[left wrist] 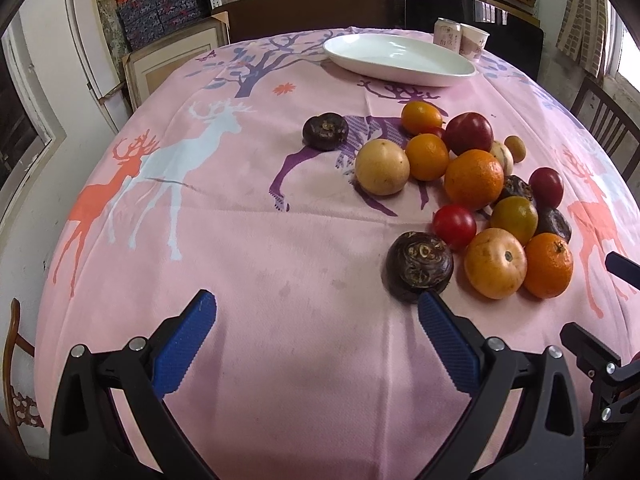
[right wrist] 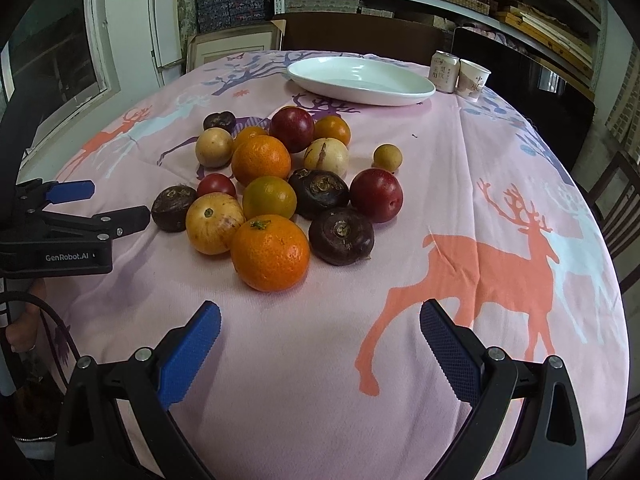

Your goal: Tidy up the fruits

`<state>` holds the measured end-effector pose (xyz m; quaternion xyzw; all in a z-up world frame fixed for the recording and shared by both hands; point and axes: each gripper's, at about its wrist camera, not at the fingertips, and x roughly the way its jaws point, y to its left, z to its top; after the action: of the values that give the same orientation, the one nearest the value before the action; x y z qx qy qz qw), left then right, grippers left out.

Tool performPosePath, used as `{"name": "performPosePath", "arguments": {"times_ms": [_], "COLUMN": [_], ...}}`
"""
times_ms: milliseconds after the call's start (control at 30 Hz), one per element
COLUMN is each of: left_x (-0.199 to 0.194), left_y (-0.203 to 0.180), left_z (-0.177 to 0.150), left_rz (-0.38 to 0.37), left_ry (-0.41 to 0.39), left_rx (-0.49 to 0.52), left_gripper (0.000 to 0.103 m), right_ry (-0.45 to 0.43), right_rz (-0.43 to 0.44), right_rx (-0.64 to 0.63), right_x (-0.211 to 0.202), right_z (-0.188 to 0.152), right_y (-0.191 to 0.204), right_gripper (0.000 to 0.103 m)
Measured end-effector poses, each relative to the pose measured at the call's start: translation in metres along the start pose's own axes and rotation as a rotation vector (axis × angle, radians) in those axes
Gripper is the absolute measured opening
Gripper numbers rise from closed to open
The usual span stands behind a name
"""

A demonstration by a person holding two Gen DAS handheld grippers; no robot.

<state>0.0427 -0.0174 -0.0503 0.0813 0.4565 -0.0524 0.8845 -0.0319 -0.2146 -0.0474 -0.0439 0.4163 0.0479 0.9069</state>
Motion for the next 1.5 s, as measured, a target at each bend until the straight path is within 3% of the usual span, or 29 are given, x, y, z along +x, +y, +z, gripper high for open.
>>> {"name": "performPosePath", "arguments": {"times_ms": [800,1500], "left_x": [-0.004,0.000], "left_y": [-0.005,-0.005], "left_z": [-0.010,-0.012], "left_rz": [-0.008,-0.010], "left_ry": [0.026,0.039], "left_rx": [-0.003,-0.013], "left_gripper": [0.099,0.099], "right_ry": [-0.017,-0.007], "right_rz": [0.018,0.011], "right_rx": [0.123,0.127], "right_x": [-0.005,-0.001], "right_z": [0.000,0.001], "right_y": [-0.016,-0.015], "right_gripper": [0.100,0.100]}}
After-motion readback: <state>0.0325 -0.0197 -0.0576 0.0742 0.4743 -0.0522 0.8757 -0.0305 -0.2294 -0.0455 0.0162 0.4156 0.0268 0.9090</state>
